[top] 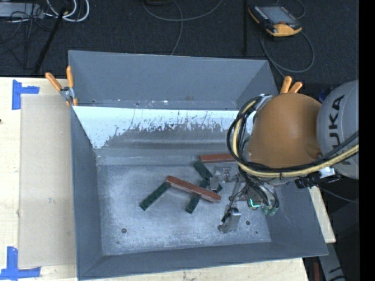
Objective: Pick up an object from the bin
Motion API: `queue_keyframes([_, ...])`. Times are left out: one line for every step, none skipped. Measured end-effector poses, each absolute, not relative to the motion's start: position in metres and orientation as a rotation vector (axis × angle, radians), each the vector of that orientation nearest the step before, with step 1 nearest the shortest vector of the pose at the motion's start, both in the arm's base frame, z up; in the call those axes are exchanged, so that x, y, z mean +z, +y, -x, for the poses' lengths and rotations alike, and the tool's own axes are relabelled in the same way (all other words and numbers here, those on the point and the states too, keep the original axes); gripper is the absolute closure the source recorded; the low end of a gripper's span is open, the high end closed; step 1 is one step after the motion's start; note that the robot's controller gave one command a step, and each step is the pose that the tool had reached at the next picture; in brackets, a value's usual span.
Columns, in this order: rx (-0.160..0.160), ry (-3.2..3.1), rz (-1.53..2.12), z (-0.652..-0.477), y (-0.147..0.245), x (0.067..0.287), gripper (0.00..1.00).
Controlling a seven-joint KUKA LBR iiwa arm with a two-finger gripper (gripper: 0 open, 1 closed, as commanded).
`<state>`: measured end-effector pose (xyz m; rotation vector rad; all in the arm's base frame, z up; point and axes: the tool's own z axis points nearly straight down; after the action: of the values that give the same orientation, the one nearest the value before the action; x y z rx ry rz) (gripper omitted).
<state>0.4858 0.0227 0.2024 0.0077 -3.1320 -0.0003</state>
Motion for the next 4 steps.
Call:
queue_keyframes([-0.001, -3.121, -0.393, -0.538, 0.035, 0.088, 0.00])
queue_keyframes([-0.001, -3.151, -0.216, -0.540, -0.026, 0.075, 0.00])
queue_keyframes([0.005, -3.141, -0.186, -0.572, -0.083, 0.074, 0.00])
queue_keyframes([-0.001, -3.138, -0.187, -0.571, -0.080, 0.073, 1.00])
